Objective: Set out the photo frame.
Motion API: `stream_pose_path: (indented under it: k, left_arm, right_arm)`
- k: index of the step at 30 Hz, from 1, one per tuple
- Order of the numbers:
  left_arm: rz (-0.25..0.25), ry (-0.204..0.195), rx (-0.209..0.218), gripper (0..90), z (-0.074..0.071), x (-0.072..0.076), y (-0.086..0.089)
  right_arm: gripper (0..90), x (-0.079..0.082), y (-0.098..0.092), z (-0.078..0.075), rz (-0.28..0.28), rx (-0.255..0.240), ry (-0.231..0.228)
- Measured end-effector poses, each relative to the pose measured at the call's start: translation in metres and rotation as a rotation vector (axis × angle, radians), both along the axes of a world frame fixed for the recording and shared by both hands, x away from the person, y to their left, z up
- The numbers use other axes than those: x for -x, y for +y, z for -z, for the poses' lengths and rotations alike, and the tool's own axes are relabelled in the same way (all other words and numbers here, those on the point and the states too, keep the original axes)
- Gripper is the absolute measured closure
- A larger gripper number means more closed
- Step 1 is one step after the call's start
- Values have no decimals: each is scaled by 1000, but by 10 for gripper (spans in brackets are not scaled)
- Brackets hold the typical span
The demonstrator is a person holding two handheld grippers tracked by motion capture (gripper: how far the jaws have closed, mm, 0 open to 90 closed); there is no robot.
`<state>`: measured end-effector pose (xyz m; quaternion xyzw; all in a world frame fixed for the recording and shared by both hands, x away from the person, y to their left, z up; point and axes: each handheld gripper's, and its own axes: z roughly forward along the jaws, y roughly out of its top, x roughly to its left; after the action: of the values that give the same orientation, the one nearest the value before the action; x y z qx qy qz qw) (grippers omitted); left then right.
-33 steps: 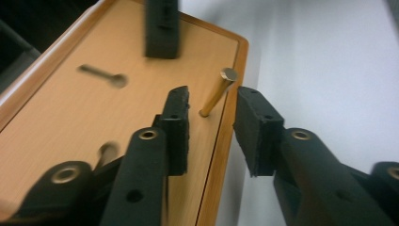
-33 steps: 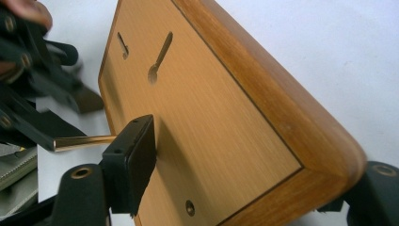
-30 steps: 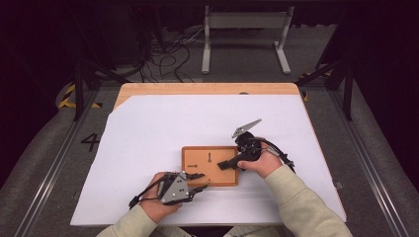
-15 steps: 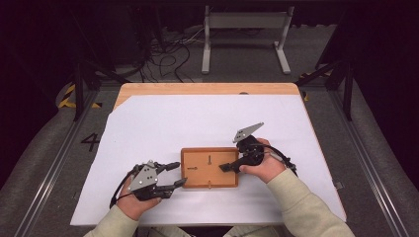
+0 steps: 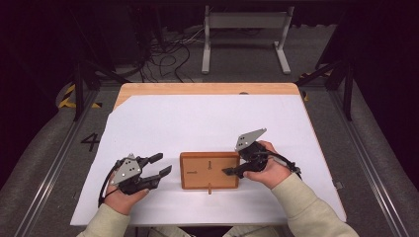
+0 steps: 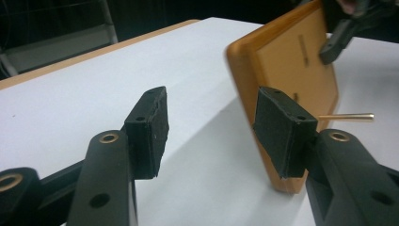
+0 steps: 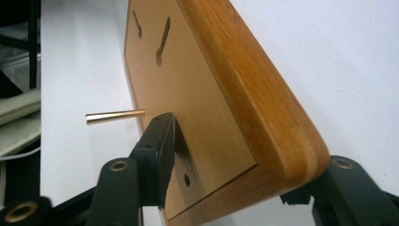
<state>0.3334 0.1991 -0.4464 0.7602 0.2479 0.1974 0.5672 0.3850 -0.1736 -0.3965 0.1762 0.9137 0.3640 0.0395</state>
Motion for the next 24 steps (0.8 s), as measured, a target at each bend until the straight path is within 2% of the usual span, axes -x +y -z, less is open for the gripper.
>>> stream_pose_path:
  k: [2, 4, 7, 13, 24]
  left_arm:
    - [-11, 21, 3, 444, 3, -3, 1]
    - [-25, 40, 0, 438, 5, -4, 3]
    - [-58, 49, -26, 426, 8, -6, 6]
    - [-80, 62, -30, 415, 9, -8, 8]
    - [-89, 68, -49, 412, 10, -8, 8]
  right_arm:
    - [502, 7, 0, -3, -23, 20, -34]
    - [523, 11, 0, -5, -38, 31, -50]
    - [556, 19, 0, -8, -66, 49, -76]
    - [617, 32, 0, -11, -110, 49, -67]
    - [611, 53, 6, -12, -166, 96, -73]
